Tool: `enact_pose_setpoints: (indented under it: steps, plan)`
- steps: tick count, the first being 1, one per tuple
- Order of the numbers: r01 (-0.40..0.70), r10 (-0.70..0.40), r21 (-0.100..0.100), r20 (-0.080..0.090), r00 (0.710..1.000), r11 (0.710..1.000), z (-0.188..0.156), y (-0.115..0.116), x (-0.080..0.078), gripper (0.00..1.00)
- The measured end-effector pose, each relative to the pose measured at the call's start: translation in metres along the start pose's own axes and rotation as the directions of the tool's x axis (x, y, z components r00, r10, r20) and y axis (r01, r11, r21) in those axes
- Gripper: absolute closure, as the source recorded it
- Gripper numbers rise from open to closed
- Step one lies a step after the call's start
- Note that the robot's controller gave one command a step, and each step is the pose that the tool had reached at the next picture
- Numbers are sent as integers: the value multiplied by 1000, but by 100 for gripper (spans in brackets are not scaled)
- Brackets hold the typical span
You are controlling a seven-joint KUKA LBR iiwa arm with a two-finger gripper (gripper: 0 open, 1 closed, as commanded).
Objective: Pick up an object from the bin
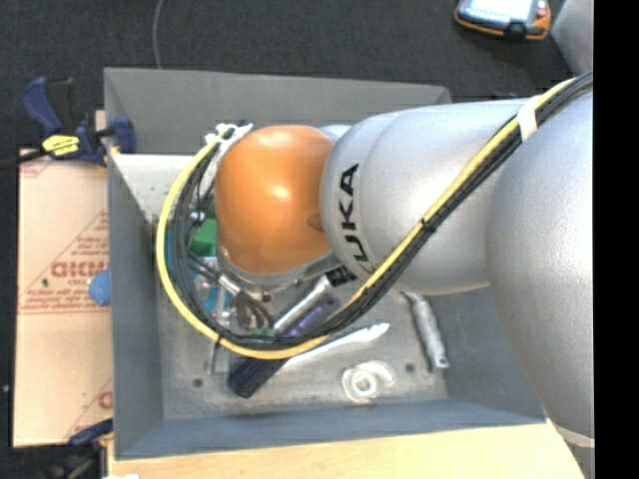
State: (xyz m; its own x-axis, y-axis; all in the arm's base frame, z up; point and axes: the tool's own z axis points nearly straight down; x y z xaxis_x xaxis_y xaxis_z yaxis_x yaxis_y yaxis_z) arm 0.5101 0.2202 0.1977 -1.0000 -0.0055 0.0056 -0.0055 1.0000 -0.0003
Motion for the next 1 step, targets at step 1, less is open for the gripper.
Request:
enact_pose_setpoints:
  steps: [1]
  plan:
    - [-6,6,-2,8,1000,1000,-5,-2,-2,0]
